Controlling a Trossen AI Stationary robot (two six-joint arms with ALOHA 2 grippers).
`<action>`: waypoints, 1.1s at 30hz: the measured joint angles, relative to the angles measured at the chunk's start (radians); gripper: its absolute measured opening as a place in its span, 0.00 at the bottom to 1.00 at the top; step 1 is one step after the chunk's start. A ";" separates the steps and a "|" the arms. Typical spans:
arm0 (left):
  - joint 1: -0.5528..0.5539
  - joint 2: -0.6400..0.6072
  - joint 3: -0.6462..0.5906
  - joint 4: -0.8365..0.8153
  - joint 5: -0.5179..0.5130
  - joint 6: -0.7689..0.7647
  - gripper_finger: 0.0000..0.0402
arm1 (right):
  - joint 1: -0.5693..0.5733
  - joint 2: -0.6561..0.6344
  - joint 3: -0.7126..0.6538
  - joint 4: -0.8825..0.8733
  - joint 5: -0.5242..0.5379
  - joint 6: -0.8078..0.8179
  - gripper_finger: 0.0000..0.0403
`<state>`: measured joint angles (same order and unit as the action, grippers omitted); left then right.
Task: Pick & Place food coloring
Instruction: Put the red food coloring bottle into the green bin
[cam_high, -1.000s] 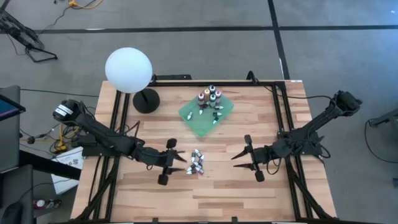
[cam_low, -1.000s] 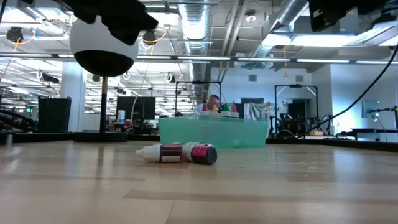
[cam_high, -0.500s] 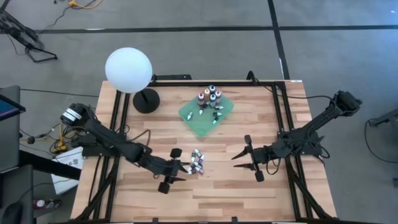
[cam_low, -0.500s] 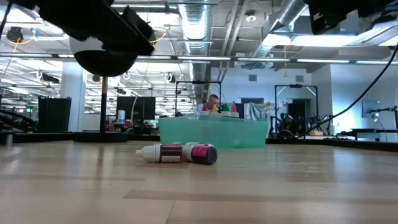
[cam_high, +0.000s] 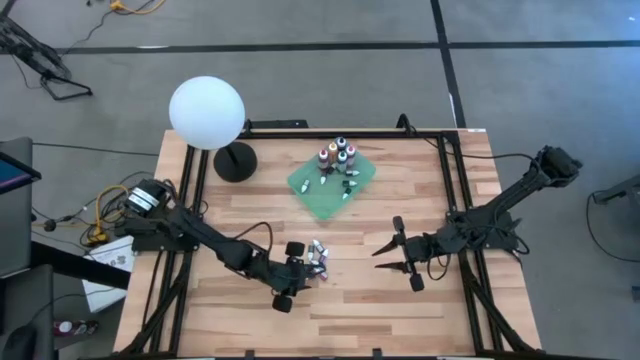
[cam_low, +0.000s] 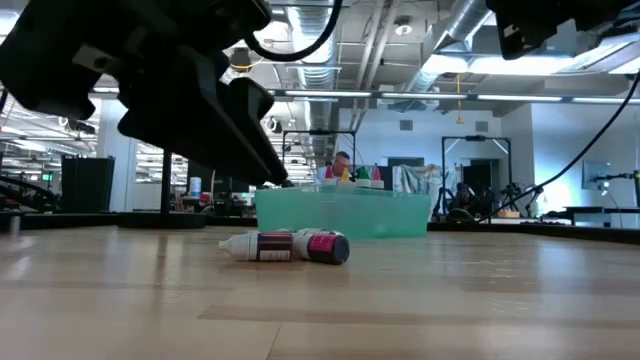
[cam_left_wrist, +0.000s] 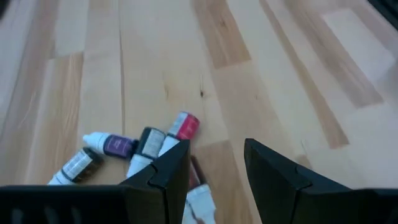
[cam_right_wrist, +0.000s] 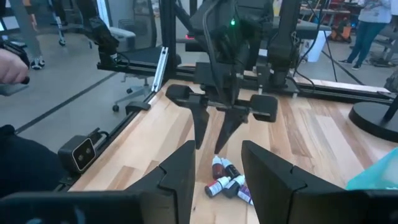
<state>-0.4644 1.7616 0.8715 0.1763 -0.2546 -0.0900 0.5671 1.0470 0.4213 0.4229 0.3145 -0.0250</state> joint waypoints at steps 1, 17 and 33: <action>0.004 0.006 0.000 0.011 0.000 -0.009 0.36 | 0.000 0.000 0.000 0.000 0.000 0.000 0.30; 0.021 0.076 -0.005 0.016 0.001 -0.031 0.36 | -0.008 0.000 0.000 -0.019 0.001 0.010 0.30; 0.027 0.102 -0.004 -0.041 -0.016 -0.052 0.35 | -0.013 0.000 0.000 -0.028 0.001 0.026 0.30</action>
<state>-0.4371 1.8637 0.8678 0.1353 -0.2707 -0.1416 0.5537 1.0470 0.4213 0.3946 0.3153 0.0006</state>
